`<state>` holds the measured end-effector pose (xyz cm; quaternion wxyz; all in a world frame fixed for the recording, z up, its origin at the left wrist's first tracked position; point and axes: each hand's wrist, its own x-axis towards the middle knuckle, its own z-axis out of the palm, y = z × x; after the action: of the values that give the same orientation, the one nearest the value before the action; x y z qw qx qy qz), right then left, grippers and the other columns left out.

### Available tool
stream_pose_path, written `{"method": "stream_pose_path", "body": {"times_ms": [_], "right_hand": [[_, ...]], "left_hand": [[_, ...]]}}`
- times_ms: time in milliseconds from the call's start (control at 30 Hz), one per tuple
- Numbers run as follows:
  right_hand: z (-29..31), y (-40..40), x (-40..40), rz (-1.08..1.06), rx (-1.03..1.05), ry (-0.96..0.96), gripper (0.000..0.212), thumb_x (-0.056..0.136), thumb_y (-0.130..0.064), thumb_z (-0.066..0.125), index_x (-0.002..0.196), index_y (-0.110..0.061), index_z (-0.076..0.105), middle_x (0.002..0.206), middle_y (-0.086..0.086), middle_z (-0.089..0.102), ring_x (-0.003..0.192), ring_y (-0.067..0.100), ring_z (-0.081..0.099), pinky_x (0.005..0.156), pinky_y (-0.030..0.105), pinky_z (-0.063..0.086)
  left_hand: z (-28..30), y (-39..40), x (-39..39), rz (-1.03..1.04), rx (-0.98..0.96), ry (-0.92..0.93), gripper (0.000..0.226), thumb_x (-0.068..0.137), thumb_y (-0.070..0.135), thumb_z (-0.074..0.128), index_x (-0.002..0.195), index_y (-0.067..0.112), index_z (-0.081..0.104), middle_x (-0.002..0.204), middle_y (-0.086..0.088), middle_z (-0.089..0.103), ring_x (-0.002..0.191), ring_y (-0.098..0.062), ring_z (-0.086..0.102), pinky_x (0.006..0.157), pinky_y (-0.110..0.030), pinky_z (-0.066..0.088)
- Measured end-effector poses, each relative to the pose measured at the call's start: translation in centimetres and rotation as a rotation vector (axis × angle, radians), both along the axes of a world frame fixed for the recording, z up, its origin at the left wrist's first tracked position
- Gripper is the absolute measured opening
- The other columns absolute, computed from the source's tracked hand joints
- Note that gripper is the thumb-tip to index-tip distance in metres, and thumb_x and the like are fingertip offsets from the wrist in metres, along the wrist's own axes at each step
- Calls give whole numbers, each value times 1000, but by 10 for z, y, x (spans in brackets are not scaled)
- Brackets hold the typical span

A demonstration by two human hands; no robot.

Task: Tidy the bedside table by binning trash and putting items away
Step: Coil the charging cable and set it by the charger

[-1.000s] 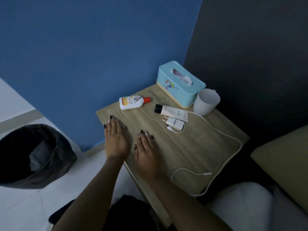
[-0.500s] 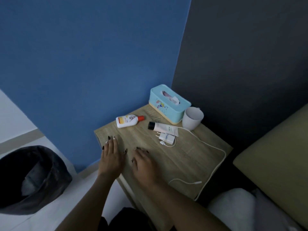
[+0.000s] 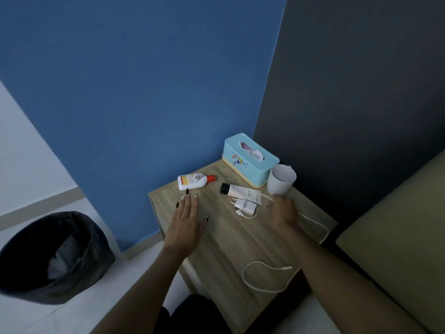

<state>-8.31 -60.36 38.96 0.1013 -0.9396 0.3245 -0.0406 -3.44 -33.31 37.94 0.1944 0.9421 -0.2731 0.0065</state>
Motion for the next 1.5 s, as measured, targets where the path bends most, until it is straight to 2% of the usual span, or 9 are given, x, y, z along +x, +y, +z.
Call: {"method": "stream_pose_path", "body": {"times_ms": [267,500,600,700,933,1067,1200,1367,1500], "right_hand": [[117,20,6,173,-190,-60,18,90,-25,55,97,-22,72,102,3,68,104,27,52,78,37,30],[285,71,7,377,19,-257,17,82,-24,61,74,-22,76,71,1,70,76,22,63,83,35,42],[332,89,3,457,107,-388,19,81,-22,61,67,-23,73,58,-1,64,54,13,53,63,28,40],[362,96,2,536,228,-489,20,84,-16,60,73,-20,76,63,-4,69,37,4,46,44,20,34],[358,102,6,421,774,-792,10,89,-13,62,88,-10,72,65,3,66,49,5,60,55,18,49],[332,114,5,309,888,-871,21,92,-15,59,76,-23,70,61,1,61,43,6,53,48,20,43],[319,129,4,252,944,-909,26,93,-20,60,68,-24,67,59,2,59,36,-1,50,47,21,43],[310,142,0,248,925,-862,19,94,-25,58,84,-16,72,63,-1,63,54,9,57,46,17,44],[286,159,-9,347,828,-689,23,91,-33,62,87,-15,75,62,0,63,65,19,66,50,24,48]], "left_hand": [[78,-16,10,-119,-76,-22,70,98,35,41,151,10,4,160,-12,0,148,-27,-6,122,-41,6],[216,-41,11,-190,-360,19,69,97,31,47,151,12,9,160,-8,10,148,-22,8,119,-36,16],[269,-34,11,-108,-530,-26,33,99,27,42,127,10,48,128,-7,60,121,-26,53,95,-34,40],[309,-23,8,-91,-698,69,27,101,19,35,89,7,56,82,-2,68,85,-28,65,83,-39,49],[361,2,-18,-129,-1195,886,32,100,23,41,72,12,52,61,-2,57,65,-20,72,81,-38,58],[373,6,-36,-153,-1410,1186,31,100,23,40,79,13,60,55,1,59,48,-9,61,60,-25,60],[388,3,-50,-219,-1659,1262,36,98,13,42,83,4,73,70,1,59,50,-5,57,52,-21,56],[393,-1,-61,-250,-1805,1120,24,98,14,46,89,9,67,62,1,57,77,-15,71,81,-31,57],[395,8,-50,-186,-1835,971,31,102,23,38,93,9,65,51,6,42,34,-2,37,39,-15,37]]}}
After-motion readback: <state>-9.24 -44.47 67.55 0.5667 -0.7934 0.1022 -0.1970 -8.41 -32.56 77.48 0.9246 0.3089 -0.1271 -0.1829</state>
